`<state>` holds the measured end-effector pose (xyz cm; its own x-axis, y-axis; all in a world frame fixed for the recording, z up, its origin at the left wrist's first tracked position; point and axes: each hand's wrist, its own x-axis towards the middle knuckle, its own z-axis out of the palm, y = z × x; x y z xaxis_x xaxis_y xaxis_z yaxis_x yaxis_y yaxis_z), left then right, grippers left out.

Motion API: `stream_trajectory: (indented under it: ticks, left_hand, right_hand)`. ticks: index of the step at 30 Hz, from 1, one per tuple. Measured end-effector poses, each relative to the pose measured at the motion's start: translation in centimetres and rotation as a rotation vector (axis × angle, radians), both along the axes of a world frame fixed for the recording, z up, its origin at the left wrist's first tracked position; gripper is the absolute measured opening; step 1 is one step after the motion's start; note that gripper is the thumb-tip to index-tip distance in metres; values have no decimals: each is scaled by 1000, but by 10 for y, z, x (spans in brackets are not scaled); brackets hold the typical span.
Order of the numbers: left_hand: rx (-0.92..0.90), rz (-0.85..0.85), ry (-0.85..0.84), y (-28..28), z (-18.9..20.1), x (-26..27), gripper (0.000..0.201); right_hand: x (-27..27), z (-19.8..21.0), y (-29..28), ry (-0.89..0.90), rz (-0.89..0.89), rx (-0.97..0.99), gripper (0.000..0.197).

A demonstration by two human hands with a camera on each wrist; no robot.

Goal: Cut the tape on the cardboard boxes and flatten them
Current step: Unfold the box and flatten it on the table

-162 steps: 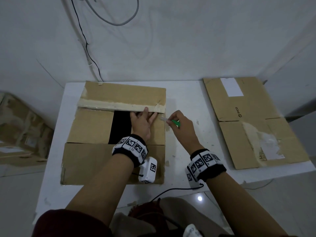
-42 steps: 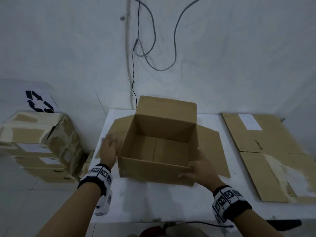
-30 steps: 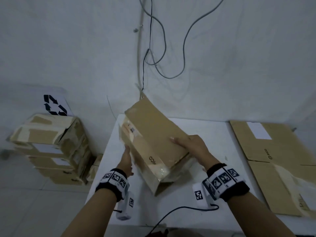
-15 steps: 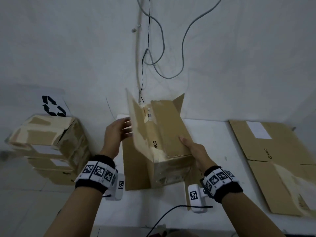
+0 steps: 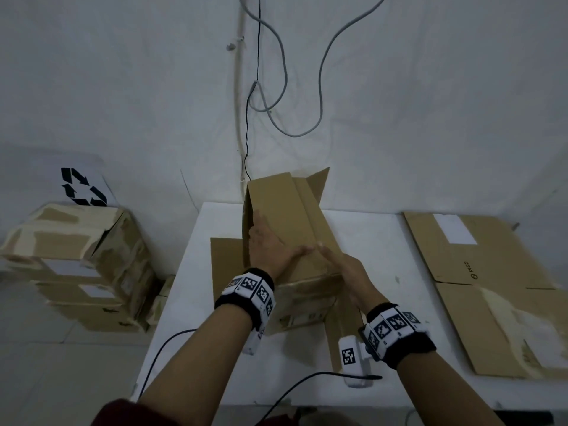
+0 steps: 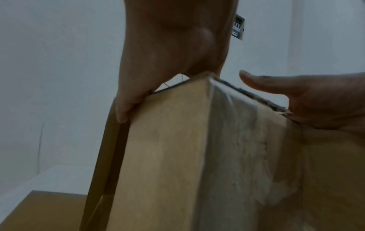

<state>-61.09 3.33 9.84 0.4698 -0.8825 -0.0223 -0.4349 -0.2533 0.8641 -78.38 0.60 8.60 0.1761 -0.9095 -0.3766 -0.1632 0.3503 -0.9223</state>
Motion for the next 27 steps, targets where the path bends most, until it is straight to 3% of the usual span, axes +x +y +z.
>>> stream_trajectory:
  ticks: [3, 6, 7, 9, 10, 12, 16, 20, 22, 27]
  left_hand:
    - [-15, -22, 86, 3, -6, 7, 141]
    - [-54, -25, 157, 15, -21, 27, 125]
    - [-58, -27, 104, 21, -26, 35, 107]
    - [-43, 21, -231, 39, -33, 50, 57]
    - [-64, 62, -404, 49, -36, 55, 46]
    - [-41, 128, -541, 65, -30, 56, 40]
    - [265, 72, -633, 76, -24, 38, 45]
    - [293, -24, -317, 86, -9, 10, 55]
    - [286, -25, -133, 81, 10, 7, 56]
    - [388, -84, 111, 5, 38, 48, 81]
  right_hand:
    - [-3, -6, 0, 16, 30, -18, 82]
    - [0, -9, -1, -2, -30, -27, 75]
    - [1, -8, -2, -16, -38, -20, 70]
    - [3, -3, -4, -55, -27, -20, 62]
    - [5, -1, -5, -72, -26, -15, 61]
    - [8, 1, -11, -89, -34, 2, 65]
    - [17, -1, -22, -81, -35, 4, 75]
    - [35, 3, -28, -88, -28, 25, 59]
    - [41, 4, -33, -70, -19, 34, 67]
    - [38, 0, -36, -45, 15, 49, 63]
